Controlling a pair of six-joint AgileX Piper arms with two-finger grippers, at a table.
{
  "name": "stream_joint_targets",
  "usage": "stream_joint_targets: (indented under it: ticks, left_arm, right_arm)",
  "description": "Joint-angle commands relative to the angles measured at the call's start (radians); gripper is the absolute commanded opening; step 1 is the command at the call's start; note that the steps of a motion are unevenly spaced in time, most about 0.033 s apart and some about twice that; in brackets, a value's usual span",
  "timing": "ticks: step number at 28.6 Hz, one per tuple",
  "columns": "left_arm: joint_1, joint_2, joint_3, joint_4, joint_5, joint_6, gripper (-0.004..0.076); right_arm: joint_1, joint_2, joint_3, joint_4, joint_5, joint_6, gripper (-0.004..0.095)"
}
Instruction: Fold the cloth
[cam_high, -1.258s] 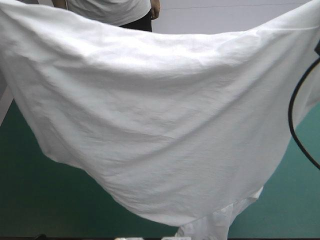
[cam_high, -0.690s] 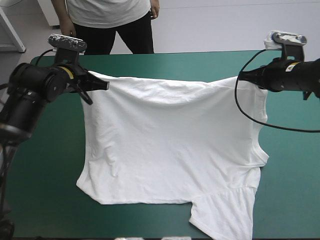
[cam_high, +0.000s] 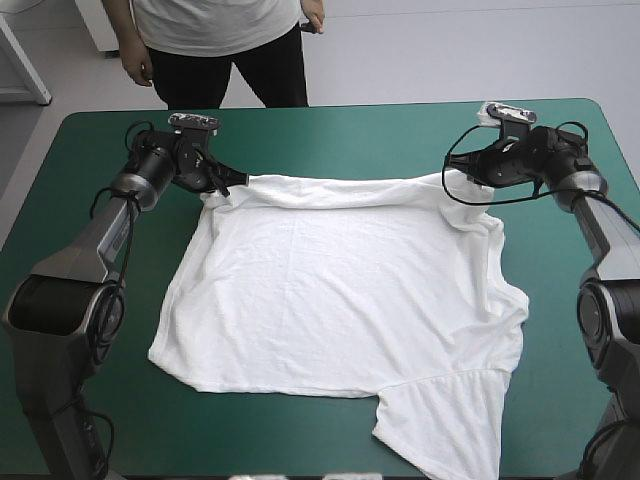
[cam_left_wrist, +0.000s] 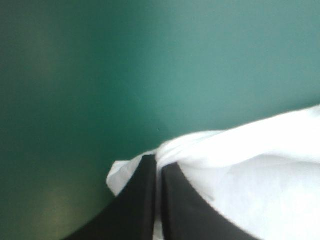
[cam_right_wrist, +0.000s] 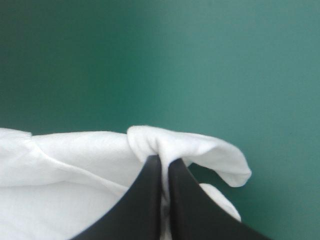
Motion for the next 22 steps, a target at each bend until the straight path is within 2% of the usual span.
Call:
stream_joint_targets:
  ticks: [1, 4, 7, 8, 10, 11, 17, 22]
  left_arm:
    - [0.003, -0.039, -0.038, 0.0, -0.086, -0.015, -0.0008]
    - [0.003, -0.034, -0.038, 0.021, -0.088, -0.02, 0.0058]
    - [0.003, -0.038, -0.05, 0.021, 0.0, -0.02, 0.0249]
    - [0.003, -0.042, -0.061, 0.021, 0.03, -0.028, 0.0302]
    - [0.003, -0.059, -0.075, 0.024, 0.064, -0.035, 0.0398]
    - [0.003, -0.075, -0.077, 0.024, 0.066, -0.035, 0.0419]
    - [0.003, -0.224, -0.077, 0.028, 0.05, -0.028, 0.0416]
    - [0.0, -0.383, -0.06, 0.022, 0.176, -0.028, 0.0416]
  right_arm:
    - [-0.003, -0.02, -0.035, 0.014, -0.055, -0.022, 0.0014]
    - [-0.003, -0.013, -0.043, 0.011, -0.004, -0.063, 0.024]
    - [-0.004, -0.013, -0.07, 0.016, 0.056, -0.056, 0.048]
    - [-0.004, -0.013, -0.087, 0.01, 0.088, -0.041, 0.0525]
    - [-0.004, -0.015, -0.124, -0.009, 0.145, -0.011, 0.0536]
    - [-0.004, -0.021, -0.137, -0.02, 0.171, 0.003, 0.0527]
    - [-0.004, -0.116, -0.169, -0.12, 0.287, 0.035, 0.0468]
    - [-0.004, -0.247, -0.161, -0.16, 0.412, 0.05, 0.0468]
